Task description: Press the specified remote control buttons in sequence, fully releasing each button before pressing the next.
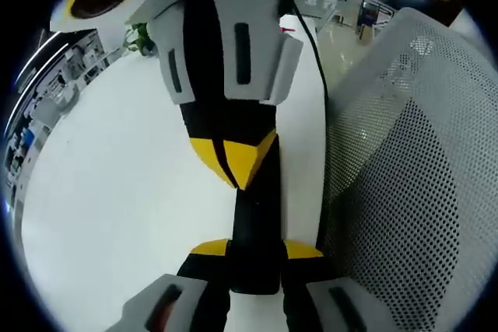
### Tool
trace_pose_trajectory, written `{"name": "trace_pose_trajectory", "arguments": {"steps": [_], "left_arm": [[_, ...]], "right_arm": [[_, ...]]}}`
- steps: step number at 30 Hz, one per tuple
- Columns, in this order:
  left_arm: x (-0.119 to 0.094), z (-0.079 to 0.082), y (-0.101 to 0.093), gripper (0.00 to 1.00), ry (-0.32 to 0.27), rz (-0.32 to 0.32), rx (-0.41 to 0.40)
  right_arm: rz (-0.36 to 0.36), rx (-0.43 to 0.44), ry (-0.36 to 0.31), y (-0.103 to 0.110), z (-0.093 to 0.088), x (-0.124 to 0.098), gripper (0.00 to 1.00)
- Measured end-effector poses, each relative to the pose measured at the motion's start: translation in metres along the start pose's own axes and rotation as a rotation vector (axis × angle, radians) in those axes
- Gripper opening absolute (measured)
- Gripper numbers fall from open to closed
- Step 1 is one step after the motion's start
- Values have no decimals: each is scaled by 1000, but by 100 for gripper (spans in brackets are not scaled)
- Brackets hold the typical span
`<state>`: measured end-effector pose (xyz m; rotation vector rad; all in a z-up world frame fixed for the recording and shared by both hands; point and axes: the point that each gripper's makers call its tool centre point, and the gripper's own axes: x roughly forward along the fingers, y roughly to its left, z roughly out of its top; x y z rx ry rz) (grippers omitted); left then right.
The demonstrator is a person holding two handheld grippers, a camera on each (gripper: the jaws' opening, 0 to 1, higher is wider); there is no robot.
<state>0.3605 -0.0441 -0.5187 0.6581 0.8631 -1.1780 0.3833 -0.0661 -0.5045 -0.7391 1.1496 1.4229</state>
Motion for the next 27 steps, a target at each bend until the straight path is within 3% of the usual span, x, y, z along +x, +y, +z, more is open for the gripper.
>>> {"name": "trace_pose_trajectory", "arguments": {"steps": [9, 27], "left_arm": [[1, 0, 0, 24, -9, 4, 12], [2, 0, 1, 24, -4, 6, 5]], "right_arm": [[51, -38, 54, 4, -3, 6, 0], [46, -53, 85, 0, -6, 8, 0]]}}
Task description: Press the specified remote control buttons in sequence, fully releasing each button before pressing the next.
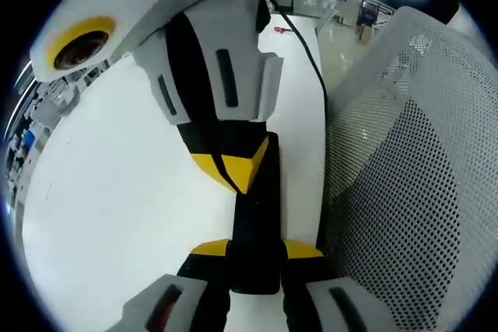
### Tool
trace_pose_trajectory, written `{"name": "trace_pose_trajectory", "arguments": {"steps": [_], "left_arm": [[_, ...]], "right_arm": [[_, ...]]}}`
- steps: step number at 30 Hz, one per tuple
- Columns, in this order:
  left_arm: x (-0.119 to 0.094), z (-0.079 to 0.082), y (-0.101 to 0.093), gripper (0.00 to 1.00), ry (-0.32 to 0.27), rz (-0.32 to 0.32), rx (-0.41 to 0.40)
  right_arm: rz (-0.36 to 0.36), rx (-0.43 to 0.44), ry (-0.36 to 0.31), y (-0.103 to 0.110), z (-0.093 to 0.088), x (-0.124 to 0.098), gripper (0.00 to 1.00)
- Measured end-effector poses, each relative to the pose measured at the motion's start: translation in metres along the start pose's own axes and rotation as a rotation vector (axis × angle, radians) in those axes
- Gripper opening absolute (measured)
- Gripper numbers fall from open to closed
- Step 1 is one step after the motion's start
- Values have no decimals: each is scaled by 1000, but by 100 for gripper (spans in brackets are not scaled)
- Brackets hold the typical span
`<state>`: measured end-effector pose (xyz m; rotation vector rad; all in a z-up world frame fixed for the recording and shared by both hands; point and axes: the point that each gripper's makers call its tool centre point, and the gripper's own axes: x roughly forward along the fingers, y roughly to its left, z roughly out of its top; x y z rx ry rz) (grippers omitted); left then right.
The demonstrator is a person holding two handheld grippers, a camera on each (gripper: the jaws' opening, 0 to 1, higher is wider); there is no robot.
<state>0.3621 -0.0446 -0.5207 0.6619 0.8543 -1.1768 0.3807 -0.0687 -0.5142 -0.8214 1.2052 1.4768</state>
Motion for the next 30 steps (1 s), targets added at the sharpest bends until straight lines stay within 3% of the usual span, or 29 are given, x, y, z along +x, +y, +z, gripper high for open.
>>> {"name": "trace_pose_trajectory", "arguments": {"steps": [6, 13, 20, 27, 30], "left_arm": [[1, 0, 0, 24, 0, 0, -5], [1, 1, 0, 24, -2, 0, -3], [0, 0, -1, 24, -9, -4, 2], [-1, -1, -1, 24, -34, -5, -4], [-2, -1, -1, 24, -41, -6, -11]], "right_arm": [[-41, -88, 83, 0, 1, 3, 0], [-13, -28, 106, -3, -1, 1, 0], [-2, 36, 50, -3, -1, 0, 0], [-31, 112, -109, -4, 0, -1, 0], [-33, 161, -143, -5, 0, -1, 0]]}}
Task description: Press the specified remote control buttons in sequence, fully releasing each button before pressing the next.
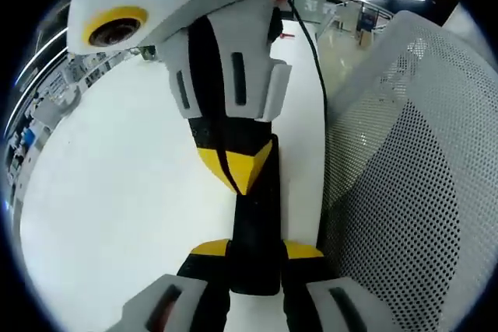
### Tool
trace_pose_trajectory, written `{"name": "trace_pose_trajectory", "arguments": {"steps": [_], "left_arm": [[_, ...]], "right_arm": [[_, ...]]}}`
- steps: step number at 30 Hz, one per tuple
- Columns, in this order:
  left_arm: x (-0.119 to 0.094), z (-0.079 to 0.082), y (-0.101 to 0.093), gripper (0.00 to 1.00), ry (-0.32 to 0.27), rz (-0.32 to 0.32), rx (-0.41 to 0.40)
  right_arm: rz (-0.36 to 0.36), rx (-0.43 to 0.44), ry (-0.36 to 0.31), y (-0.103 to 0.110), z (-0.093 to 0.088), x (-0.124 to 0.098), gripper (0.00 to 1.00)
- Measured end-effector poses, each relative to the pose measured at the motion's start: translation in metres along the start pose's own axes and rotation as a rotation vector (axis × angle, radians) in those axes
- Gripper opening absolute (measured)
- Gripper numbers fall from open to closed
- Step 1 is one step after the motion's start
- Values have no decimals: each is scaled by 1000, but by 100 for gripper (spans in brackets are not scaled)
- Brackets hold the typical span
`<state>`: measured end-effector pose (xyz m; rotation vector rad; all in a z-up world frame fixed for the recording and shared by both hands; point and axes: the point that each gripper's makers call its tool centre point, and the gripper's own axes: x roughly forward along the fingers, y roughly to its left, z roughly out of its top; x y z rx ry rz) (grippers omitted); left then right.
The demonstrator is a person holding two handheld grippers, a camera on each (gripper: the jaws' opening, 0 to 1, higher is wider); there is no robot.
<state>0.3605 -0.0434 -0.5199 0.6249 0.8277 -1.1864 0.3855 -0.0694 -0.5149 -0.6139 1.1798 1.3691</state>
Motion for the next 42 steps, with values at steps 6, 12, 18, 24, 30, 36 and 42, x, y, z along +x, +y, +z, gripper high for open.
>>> {"name": "trace_pose_trajectory", "arguments": {"steps": [6, 12, 18, 24, 30, 36, 42], "left_arm": [[-2, 0, -1, 24, -23, 4, -26], [-2, 0, -1, 24, -25, 3, -17], [-3, 1, -1, 24, -28, 2, -16], [-3, 1, -1, 24, -29, 1, -17], [-3, 2, -1, 24, -32, 0, -22], [-3, 2, -2, 24, -31, 0, -22], [-2, 2, -1, 24, -28, 0, -21]], "right_arm": [[-37, -50, -2, 3, 1, 0, 0], [-19, -102, 10, 12, 0, -1, 0], [-26, -187, 34, 17, -1, 0, 0], [-43, -218, 40, 18, -2, 0, 0], [-85, -326, 42, 19, -2, 1, 0], [-88, -320, 19, 20, -2, 0, 0], [-96, -307, -2, 19, -2, -1, 0]]}}
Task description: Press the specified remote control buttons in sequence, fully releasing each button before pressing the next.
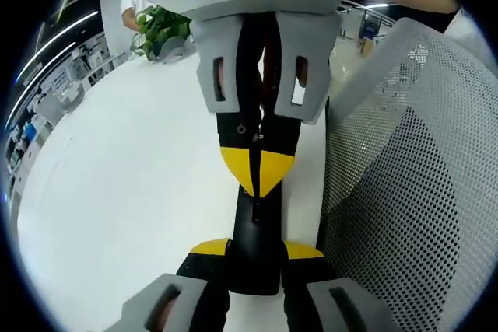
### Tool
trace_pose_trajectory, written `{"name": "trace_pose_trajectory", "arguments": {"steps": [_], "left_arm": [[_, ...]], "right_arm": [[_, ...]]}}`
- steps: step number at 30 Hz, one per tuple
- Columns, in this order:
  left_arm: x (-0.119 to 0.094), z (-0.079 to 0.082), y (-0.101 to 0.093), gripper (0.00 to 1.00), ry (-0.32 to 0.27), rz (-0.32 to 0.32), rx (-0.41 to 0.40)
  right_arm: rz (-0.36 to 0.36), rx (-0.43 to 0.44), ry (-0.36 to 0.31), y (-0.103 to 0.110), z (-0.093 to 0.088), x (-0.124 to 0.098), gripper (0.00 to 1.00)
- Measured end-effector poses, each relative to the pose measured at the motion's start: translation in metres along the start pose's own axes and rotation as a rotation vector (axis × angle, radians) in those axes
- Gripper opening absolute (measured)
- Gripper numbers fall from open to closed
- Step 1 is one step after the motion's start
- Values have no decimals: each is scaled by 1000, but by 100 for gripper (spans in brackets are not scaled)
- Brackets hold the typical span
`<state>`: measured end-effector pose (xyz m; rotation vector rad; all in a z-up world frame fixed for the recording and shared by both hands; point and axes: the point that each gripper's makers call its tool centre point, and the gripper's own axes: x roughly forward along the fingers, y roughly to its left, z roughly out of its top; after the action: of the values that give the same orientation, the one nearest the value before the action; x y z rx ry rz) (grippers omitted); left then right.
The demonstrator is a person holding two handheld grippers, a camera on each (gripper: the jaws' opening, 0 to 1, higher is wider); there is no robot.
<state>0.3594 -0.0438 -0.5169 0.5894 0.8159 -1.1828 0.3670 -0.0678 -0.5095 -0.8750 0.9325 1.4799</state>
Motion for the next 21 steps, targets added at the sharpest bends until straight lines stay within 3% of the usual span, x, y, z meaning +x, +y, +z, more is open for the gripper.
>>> {"name": "trace_pose_trajectory", "arguments": {"steps": [4, 8, 15, 21], "left_arm": [[1, 0, 1, 24, 2, 2, -4], [2, 0, 1, 24, 2, 5, -5], [2, 0, 1, 24, 9, 8, -5], [2, 0, 1, 24, 16, 8, -5]], "right_arm": [[-24, 35, -20, -1, -1, 0, 0], [-63, 163, -79, -3, 0, -1, 0], [-143, 150, -93, -1, 1, -2, 0], [-127, 182, -95, 4, 2, -2, 0]]}}
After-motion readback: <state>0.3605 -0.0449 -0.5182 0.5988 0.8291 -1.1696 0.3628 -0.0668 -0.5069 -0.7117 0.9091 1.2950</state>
